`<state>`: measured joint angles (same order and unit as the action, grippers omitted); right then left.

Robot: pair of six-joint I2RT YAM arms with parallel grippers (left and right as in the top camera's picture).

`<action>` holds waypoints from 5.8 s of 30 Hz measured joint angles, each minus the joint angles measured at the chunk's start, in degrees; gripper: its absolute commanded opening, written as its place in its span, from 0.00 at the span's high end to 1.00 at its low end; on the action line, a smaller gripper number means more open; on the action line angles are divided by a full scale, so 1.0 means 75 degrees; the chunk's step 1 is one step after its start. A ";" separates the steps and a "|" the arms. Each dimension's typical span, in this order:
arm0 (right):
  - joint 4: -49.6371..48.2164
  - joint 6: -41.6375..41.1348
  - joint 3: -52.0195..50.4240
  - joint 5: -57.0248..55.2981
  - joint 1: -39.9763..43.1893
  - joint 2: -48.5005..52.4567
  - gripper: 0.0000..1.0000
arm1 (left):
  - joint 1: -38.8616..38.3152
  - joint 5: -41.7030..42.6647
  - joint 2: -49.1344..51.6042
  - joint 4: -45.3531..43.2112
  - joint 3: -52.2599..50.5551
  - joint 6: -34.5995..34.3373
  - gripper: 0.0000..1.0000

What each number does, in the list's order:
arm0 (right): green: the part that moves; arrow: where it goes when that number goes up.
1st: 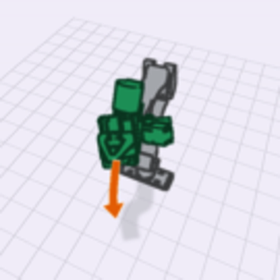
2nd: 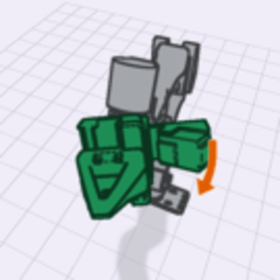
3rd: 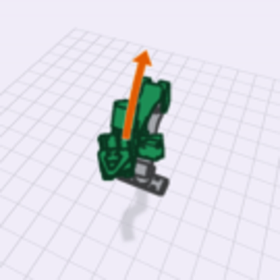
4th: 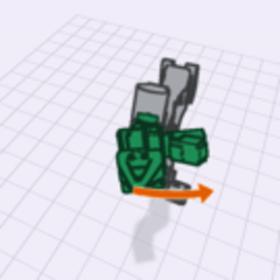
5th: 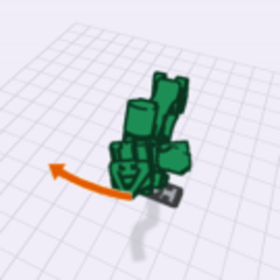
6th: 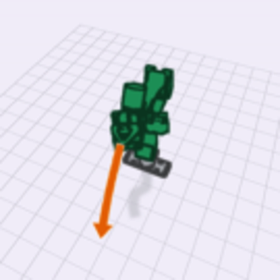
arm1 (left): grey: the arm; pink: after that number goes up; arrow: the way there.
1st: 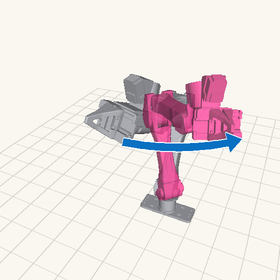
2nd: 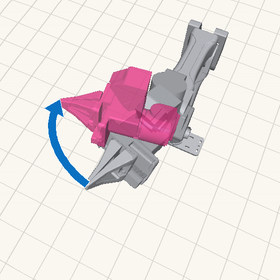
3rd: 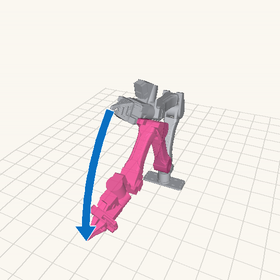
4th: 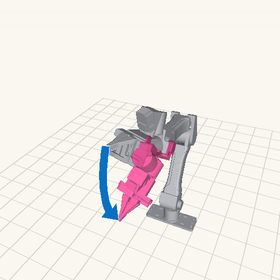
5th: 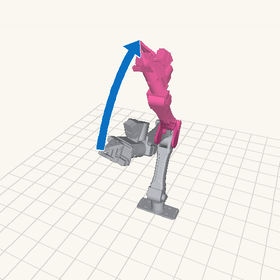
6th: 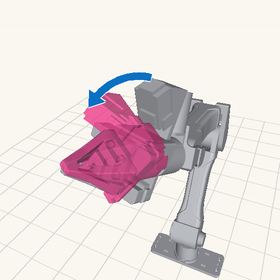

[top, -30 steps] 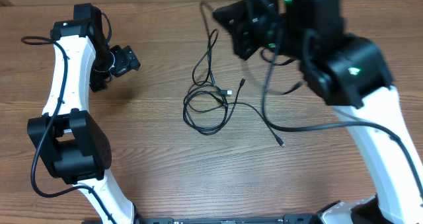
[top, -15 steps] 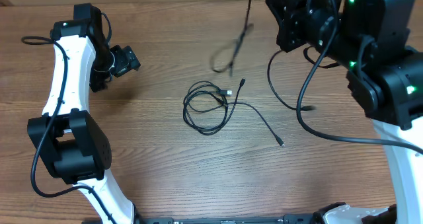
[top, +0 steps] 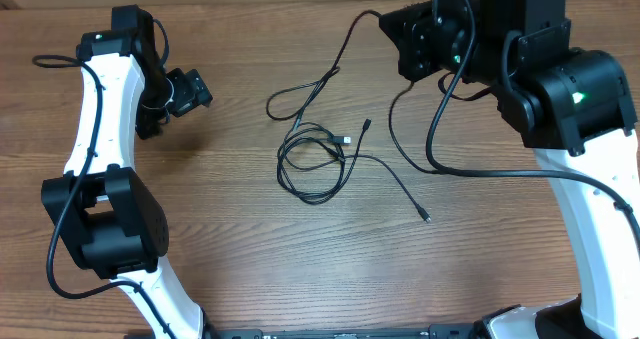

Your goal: Untangle cables

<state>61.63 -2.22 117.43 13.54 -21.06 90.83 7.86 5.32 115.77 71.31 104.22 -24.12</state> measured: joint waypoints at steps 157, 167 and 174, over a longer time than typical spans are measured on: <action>0.0737 -0.3270 -0.1504 -0.2320 0.0455 0.3981 0.00 | 0.2538 -0.2684 0.0131 0.1941 0.5161 -0.0195 0.96; 0.0737 -0.3270 -0.1504 -0.2320 0.0455 0.3981 0.00 | 0.2917 -0.3045 0.0137 0.1271 0.4025 -0.0950 0.96; 0.0740 -0.3273 -0.1504 -0.2320 0.0455 0.3981 0.00 | 0.2914 -0.1903 0.0137 0.0650 0.4007 -0.0970 0.94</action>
<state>67.18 -26.76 106.15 -3.86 -17.65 120.68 29.71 -8.95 116.79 76.18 134.28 -31.40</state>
